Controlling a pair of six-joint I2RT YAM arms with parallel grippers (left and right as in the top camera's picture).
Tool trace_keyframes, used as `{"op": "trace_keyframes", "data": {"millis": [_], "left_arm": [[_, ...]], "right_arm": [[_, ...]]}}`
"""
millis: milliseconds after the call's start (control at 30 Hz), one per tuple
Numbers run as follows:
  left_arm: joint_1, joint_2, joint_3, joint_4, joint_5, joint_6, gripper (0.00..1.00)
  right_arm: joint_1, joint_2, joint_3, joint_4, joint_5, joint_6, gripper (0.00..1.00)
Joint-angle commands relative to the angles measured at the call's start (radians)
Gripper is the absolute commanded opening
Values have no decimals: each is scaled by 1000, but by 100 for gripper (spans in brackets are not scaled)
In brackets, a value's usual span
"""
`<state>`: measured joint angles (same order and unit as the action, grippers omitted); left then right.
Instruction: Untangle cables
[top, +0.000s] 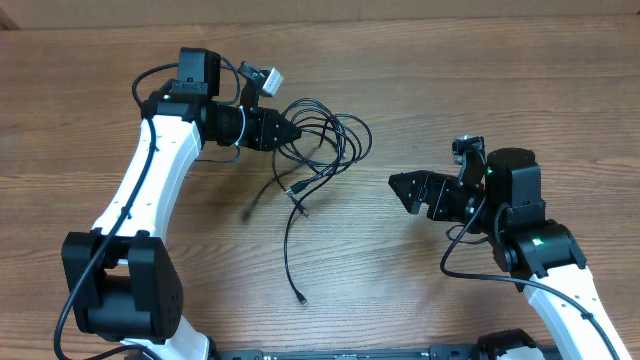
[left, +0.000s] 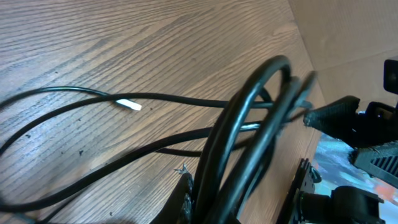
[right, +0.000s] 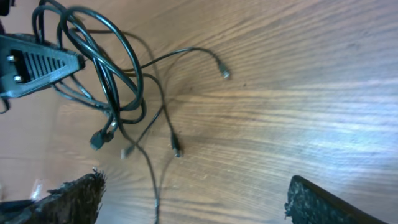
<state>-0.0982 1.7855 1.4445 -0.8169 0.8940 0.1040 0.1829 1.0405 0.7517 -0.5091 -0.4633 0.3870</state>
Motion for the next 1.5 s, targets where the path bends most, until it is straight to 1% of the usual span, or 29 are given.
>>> {"op": "trace_keyframes", "data": {"millis": [0, 33, 100, 167, 267, 433, 500, 600, 733, 833, 933, 1000, 1133, 1167, 1233, 1267, 1300, 1400, 1467], "left_arm": [[-1, 9, -2, -10, 42, 21, 4], [-1, 9, -2, -17, 42, 32, 4], [-1, 9, -2, -32, 42, 51, 4], [-3, 9, -2, -60, 43, 94, 4], [-13, 9, -2, -114, 71, 188, 4], [-45, 9, -2, -220, 146, 354, 4], [-54, 9, -2, -227, 156, 360, 4], [-69, 9, -2, -226, 198, 370, 4], [-76, 9, -2, -225, 286, 395, 4], [-75, 9, -2, -222, 331, 398, 4], [-75, 9, -2, -219, 330, 398, 4], [-75, 9, -2, -219, 330, 398, 4], [-75, 9, -2, -215, 329, 398, 4], [-75, 9, -2, -214, 329, 398, 4], [-75, 9, -2, -214, 328, 398, 4], [-75, 9, -2, -214, 327, 398, 4], [-75, 9, -2, -214, 327, 398, 4], [-75, 9, -2, -214, 326, 398, 4], [-75, 9, -2, -211, 324, 397, 4]], "right_arm": [[-5, -18, 19, 10, 43, -83, 97], [-5, -18, 19, 10, 43, -98, 100], [-5, -18, 19, 10, 40, -137, 100], [-5, -18, 19, 20, -11, -256, 100], [-5, -17, 19, 50, -118, -449, 100], [-4, -4, 19, 67, -142, -705, 99], [-4, 8, 19, 70, -163, -740, 99], [-3, 29, 19, 74, -256, -787, 98], [-3, 68, 19, 92, -345, -789, 96], [2, 100, 19, 93, -351, -789, 91], [15, 126, 19, 102, -384, -789, 84], [25, 137, 19, 120, -407, -788, 75], [43, 138, 19, 143, -407, -788, 65], [47, 138, 19, 146, -406, -788, 60], [49, 138, 19, 149, -407, -788, 46], [49, 138, 19, 149, -406, -787, 33], [49, 138, 19, 149, -406, -783, 23], [49, 138, 19, 150, -407, -781, 4], [49, 138, 19, 150, -407, -780, 4]]}}
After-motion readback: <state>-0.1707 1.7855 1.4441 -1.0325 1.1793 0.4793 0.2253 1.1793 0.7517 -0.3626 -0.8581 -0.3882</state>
